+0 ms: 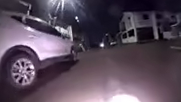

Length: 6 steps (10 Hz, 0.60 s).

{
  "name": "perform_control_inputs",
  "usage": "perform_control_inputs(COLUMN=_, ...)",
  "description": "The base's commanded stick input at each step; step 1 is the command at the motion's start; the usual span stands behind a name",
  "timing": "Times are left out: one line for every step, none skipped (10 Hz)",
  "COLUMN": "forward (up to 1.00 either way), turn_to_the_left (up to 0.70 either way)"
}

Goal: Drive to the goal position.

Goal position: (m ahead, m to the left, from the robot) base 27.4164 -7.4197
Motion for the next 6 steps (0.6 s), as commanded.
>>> perform_control_inputs(forward=1.00, turn_to_the_left=-0.27)
perform_control_inputs(forward=1.00, turn_to_the_left=-0.15)
perform_control_inputs(forward=1.00, turn_to_the_left=0.00)
perform_control_inputs(forward=1.00, turn_to_the_left=0.00)
perform_control_inputs(forward=1.00, turn_to_the_left=0.00)
perform_control_inputs(forward=1.00, turn_to_the_left=0.00)
